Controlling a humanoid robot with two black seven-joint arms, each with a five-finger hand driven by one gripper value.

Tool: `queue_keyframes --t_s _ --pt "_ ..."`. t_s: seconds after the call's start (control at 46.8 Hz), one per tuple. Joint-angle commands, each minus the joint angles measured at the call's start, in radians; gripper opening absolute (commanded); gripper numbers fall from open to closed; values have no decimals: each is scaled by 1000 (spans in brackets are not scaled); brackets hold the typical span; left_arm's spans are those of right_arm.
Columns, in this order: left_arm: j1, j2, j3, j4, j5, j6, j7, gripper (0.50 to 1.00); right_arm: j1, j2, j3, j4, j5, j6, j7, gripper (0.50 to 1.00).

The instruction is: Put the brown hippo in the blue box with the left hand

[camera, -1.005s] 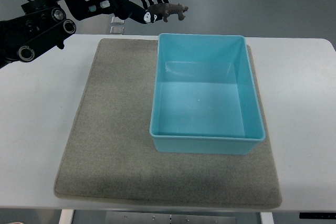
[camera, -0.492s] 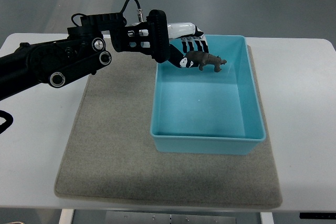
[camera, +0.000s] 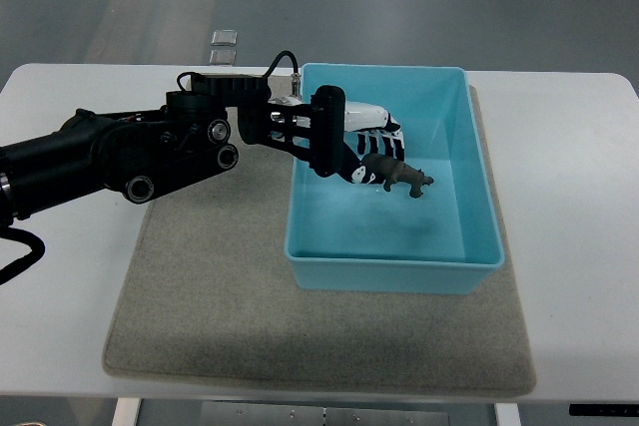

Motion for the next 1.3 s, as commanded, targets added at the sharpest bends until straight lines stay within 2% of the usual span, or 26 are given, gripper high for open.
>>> queue_keyframes --t_s 0.0,0.385,0.428,0.492,0.535,0.578,0.642,0.791,0.898,0.941,1.283 --pt "12 -2 3 5 11 0 0 500 0 0 0 0 0 0 0 936" --pt "23 -2 13 10 10 14 -2 500 0 0 0 0 0 0 0 936" --pt "23 -2 10 10 10 14 -3 559 0 0 0 0 0 0 0 936" --pt "25 -2 5 10 7 17 -6 721 0 0 0 0 0 0 0 936" --pt "26 -2 2 10 -1 23 -6 799 0 0 0 0 0 0 0 936" --pt "28 -2 2 10 -6 30 -6 825 0 0 0 0 0 0 0 936" --pt "43 -3 -1 10 -7 39 -6 891 0 0 0 0 0 0 0 936" --pt "52 -3 -4 10 -10 42 -6 962 0 0 0 0 0 0 0 936" --pt "63 -3 -7 8 -12 43 -6 969 0 0 0 0 0 0 0 936" --pt "63 -3 -12 8 -13 45 -6 990 0 0 0 0 0 0 0 936" --pt "92 3 -257 4 -82 68 -6 994 0 0 0 0 0 0 0 936"
